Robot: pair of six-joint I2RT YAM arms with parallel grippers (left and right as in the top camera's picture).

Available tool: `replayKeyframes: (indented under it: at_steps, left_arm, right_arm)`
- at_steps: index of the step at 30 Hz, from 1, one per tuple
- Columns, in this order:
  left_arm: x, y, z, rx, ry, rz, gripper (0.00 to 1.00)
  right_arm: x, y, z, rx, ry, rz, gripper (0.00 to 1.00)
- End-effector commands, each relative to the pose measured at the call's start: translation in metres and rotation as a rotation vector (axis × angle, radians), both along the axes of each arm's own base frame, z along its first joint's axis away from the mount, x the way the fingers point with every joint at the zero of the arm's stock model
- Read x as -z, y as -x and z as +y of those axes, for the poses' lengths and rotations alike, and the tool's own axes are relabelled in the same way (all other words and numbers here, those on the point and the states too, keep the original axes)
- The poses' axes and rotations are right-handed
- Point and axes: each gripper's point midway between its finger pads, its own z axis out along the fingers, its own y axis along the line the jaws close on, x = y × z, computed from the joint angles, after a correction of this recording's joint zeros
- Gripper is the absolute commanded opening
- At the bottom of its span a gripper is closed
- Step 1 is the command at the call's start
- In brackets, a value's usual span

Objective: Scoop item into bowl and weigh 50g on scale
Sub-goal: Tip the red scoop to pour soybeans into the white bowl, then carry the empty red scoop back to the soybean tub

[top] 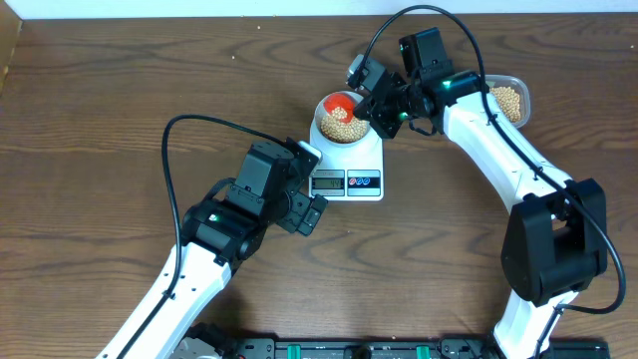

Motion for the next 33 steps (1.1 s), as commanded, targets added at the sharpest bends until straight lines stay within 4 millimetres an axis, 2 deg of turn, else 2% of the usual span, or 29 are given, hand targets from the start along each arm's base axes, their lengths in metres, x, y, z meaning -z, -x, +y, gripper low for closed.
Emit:
replayKeyframes:
  at_steps: [1,10,22,33]
  left_arm:
    - [-0.014,-0.004,-0.002,-0.002,0.025,-0.026,0.98]
    - [-0.014,-0.004,-0.002,-0.002,0.025,-0.026,0.98]
    - [-0.014,-0.004,-0.002,-0.002,0.025,-0.026,0.98]
    - [-0.014,-0.004,-0.002,-0.002,0.025,-0.026,0.98]
  right_arm:
    - [-0.023,0.0,0.003,-0.02,-0.017,-0.054,0.01]
    - [-0.027,0.007,0.01,-0.037,-0.072,-0.017,0.01]
    - [-0.029,0.007,0.007,-0.016,-0.103,0.016,0.01]
    - [-0.043,0.002,-0.012,0.048,-0.258,0.134,0.01]
